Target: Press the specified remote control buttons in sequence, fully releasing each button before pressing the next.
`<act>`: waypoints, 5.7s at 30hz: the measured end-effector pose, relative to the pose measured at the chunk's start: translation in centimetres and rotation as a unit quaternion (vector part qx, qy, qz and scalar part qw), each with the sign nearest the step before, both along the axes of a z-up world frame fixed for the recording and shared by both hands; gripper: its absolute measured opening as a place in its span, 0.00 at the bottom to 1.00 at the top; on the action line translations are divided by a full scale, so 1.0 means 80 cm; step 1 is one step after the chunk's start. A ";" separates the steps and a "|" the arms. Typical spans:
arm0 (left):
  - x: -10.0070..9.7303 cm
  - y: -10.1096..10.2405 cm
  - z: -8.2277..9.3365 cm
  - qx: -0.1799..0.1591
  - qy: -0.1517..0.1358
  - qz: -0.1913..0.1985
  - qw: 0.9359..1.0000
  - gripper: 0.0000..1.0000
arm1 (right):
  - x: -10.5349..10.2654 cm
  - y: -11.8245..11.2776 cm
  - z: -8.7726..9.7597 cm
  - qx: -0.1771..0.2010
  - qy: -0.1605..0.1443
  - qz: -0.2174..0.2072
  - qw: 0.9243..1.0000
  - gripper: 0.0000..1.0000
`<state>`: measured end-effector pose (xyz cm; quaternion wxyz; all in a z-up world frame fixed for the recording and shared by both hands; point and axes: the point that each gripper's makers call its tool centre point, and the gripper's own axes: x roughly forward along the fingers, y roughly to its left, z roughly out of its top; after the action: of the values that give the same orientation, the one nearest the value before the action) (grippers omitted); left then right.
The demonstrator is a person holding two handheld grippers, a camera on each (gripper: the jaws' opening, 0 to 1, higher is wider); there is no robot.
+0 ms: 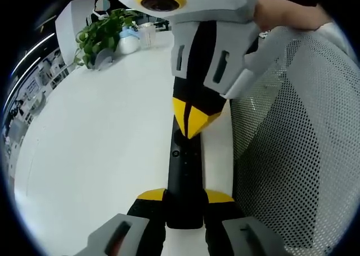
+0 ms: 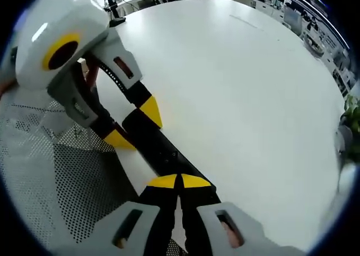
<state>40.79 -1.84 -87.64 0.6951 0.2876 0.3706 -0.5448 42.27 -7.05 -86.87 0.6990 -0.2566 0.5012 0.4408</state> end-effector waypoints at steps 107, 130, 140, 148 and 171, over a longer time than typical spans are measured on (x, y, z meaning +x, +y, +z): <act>-0.013 -0.019 0.001 -0.001 0.000 -0.038 0.999 0.25 | 0.001 0.016 -0.002 0.022 -0.049 0.070 0.996 0.00; -0.012 -0.020 0.000 -0.005 0.000 -0.032 0.999 0.25 | 0.002 0.013 -0.003 0.046 -0.005 0.007 0.999 0.00; -0.012 -0.020 0.000 -0.004 0.002 -0.029 1.000 0.25 | -0.002 0.012 -0.002 0.043 0.001 0.009 0.999 0.00; -0.012 -0.020 0.000 -0.005 0.002 -0.028 1.000 0.25 | -0.004 0.012 -0.001 0.043 0.007 0.010 0.999 0.00; -0.012 -0.020 0.001 -0.009 0.002 -0.026 1.000 0.25 | -0.018 0.011 0.002 0.048 0.028 0.023 0.998 0.00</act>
<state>39.83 -3.45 -87.60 0.6823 0.2900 0.3597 -0.5665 40.82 -6.15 -86.70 0.6859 -0.2217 0.4928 0.4874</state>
